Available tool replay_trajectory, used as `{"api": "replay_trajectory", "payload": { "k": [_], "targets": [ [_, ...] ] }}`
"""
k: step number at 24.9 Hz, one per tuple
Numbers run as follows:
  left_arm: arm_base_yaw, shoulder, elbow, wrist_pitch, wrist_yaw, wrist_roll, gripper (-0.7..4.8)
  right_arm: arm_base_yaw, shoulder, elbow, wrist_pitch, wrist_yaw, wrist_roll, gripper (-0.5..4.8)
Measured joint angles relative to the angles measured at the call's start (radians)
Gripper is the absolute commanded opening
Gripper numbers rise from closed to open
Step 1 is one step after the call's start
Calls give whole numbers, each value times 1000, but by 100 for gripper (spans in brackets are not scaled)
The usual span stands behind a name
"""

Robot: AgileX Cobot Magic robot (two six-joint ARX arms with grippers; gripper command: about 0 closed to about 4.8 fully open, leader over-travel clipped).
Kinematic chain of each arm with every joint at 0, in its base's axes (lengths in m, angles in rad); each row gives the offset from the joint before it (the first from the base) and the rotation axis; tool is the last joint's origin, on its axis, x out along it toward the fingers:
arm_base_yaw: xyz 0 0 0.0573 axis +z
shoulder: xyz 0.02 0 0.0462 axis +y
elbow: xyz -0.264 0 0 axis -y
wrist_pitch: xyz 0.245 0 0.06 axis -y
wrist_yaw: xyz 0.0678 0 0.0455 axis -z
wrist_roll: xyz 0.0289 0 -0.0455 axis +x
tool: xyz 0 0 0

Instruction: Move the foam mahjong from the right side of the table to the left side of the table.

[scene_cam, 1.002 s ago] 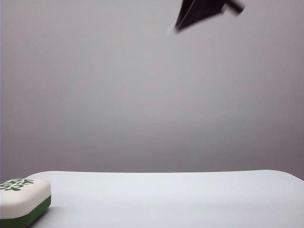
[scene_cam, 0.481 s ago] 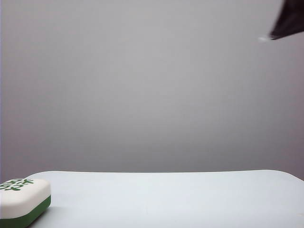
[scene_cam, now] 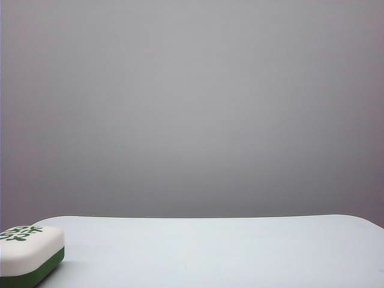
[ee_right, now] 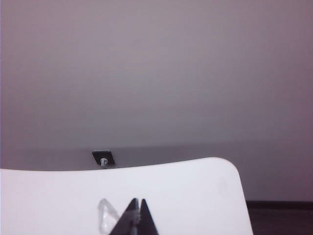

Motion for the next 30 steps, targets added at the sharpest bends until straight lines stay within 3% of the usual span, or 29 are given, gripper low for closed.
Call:
{"api": "replay_trajectory", "payload": {
  "k": [10,17,27,30],
  "targets": [
    [0,0,-178,214,-5,-1,-5,2,-269,-345,112,90,55,-5],
    [0,0,-224,258,-6,-2,-5,1,-382,-351,32,128,37,-5],
    [0,0,-316,402,-13,-32,-5,1,-468,-351,-101,92,33,-5],
    [0,0,-316,389,-14,-40,-5,2,-494,-351,-121,85,34,-5]
  ]
}}
